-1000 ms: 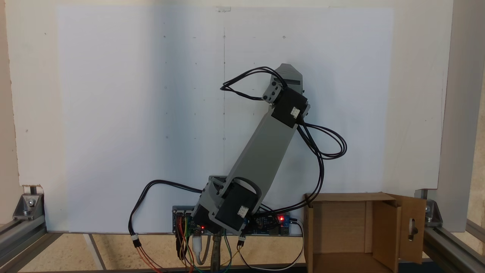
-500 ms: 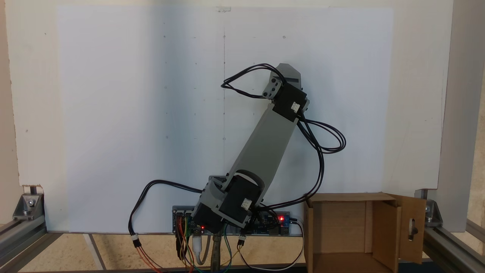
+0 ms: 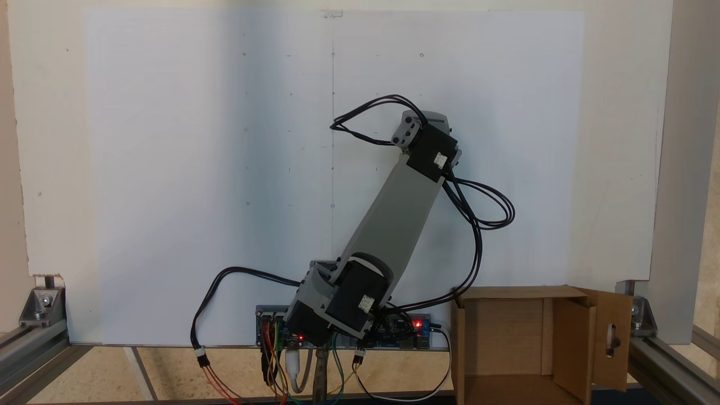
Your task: Grasp a green dice and put it in the bin.
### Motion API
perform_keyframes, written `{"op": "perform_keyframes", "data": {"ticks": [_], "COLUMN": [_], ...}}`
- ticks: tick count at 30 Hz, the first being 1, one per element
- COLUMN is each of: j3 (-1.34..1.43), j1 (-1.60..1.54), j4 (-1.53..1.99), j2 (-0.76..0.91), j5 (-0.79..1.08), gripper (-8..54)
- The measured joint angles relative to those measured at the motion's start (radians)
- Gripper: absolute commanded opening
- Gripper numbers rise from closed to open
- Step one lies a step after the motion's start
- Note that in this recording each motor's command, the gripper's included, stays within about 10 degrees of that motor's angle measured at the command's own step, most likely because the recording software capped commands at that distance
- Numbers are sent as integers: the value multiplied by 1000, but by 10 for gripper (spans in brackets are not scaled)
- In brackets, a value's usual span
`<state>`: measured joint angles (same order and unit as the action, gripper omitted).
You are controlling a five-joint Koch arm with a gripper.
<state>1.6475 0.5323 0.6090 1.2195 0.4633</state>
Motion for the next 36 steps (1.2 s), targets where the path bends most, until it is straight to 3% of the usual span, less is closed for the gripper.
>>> {"op": "perform_keyframes", "data": {"ticks": [6,15,20,26,36], "j3": [2,2,2,2,-18], "j1": [0,5,32,221,844], "j4": [31,227,284,290,287], "j2": [37,428,563,584,584], "j5": [0,-49,-49,-51,-44], "gripper": [114,114,114,114,114]}}
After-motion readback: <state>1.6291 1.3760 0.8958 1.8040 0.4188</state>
